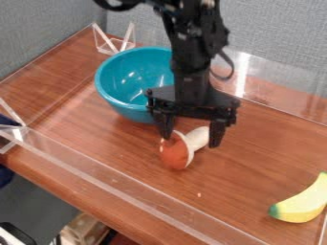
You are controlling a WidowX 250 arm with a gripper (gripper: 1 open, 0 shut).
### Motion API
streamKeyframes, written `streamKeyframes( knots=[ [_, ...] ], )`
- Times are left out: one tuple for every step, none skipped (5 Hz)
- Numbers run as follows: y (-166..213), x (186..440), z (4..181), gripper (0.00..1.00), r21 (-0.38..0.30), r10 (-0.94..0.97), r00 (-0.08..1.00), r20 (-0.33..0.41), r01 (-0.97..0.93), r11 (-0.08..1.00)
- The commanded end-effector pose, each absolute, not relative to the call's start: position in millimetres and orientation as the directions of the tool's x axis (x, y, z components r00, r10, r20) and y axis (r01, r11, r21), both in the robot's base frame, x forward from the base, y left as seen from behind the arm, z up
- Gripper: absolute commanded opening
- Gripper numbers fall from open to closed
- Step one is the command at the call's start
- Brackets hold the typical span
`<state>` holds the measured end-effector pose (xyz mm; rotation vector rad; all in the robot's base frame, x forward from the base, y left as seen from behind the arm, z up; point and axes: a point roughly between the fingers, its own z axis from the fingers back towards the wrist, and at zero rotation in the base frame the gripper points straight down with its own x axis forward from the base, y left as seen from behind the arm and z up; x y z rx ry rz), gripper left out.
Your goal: Remove the mushroom from inside the blue bowl and put it on the table
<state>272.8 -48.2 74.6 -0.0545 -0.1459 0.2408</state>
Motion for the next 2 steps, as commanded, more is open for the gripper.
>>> streamKeyframes(
  knots=[
    [-50.3,276.8,67.9,1.0,-0.067,0.241,0.954,0.176,-0.233,0.97],
    [-50.2,274.4,82.2,1.0,-0.083,0.251,0.952,0.175,-0.24,0.967]
  ],
)
